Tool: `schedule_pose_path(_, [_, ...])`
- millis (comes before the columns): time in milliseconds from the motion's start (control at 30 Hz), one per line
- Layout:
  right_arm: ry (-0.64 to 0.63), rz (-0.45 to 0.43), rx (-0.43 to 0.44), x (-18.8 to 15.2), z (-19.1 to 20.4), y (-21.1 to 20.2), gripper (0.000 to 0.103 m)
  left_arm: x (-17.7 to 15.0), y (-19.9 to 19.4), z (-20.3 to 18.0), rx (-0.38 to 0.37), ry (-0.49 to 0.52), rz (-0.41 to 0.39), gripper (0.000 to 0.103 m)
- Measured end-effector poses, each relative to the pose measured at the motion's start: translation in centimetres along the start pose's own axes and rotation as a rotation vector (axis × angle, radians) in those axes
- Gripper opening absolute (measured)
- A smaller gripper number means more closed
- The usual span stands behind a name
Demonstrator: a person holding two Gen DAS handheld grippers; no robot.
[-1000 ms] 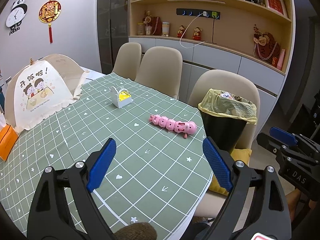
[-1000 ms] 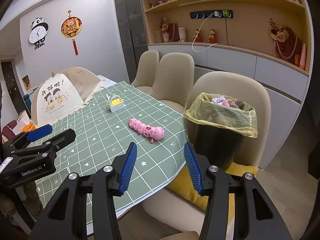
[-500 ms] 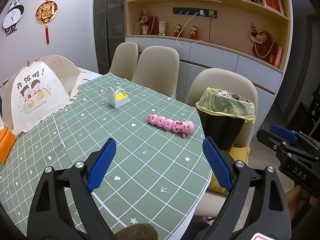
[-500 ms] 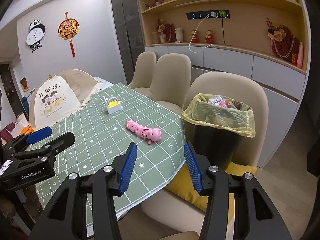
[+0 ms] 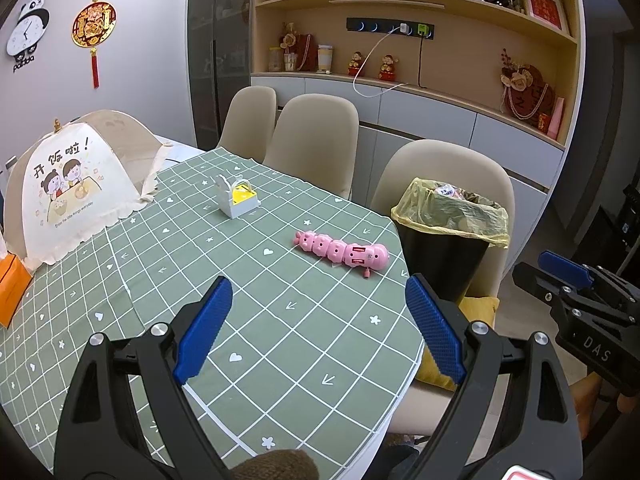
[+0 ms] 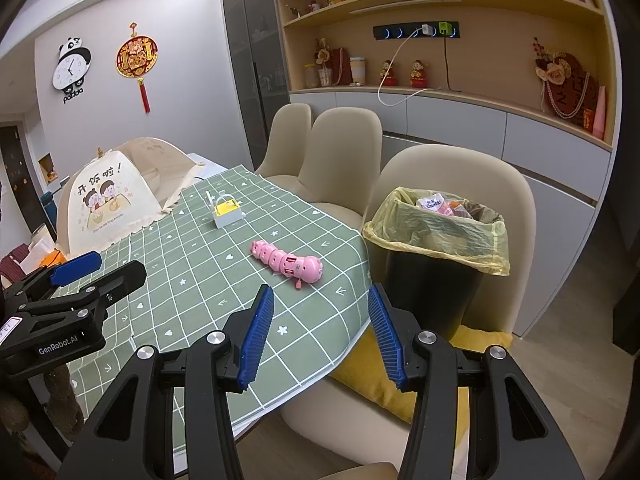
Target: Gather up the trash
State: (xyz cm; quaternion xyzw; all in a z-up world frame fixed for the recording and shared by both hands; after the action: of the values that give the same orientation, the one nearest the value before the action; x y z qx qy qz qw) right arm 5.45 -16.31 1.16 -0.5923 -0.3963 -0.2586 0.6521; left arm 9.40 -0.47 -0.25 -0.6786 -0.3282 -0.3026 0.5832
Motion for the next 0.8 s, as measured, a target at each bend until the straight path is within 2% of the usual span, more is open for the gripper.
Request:
schedule_pose_path(600, [0.000, 0.002, -0.003, -0.1, -0.3, 0.0, 0.047, 0.3, -0.2, 0.0, -0.001, 0.018, -0.022, 0.084])
schedule_pose_path(733, [-0.014, 0.009, 0.001, 0.1, -0.2, 0.4, 0.047, 0.0, 0.9, 0.9, 0.007, -0.005, 0.023, 0.084])
schedule_pose_path(800, [-0.034, 0.017, 0.008, 0.3, 0.1, 1.2, 0.047, -0.2, 2.7, 3.2, 0.023, -0.048, 0.073, 0.084])
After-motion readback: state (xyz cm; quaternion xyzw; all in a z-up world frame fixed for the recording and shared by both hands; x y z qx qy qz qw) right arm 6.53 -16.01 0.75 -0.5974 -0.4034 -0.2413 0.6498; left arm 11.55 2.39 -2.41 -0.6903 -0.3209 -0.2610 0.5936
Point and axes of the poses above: each gripper's, at about its wrist camera, not at the fingertips, and y roughly the way its jaws point, z to its left, x to its top, the point moved 5 cm from there along y, roughly the way its jaws point, and after that the axes turned 7 degrees about -y, right-handed, at the moved point
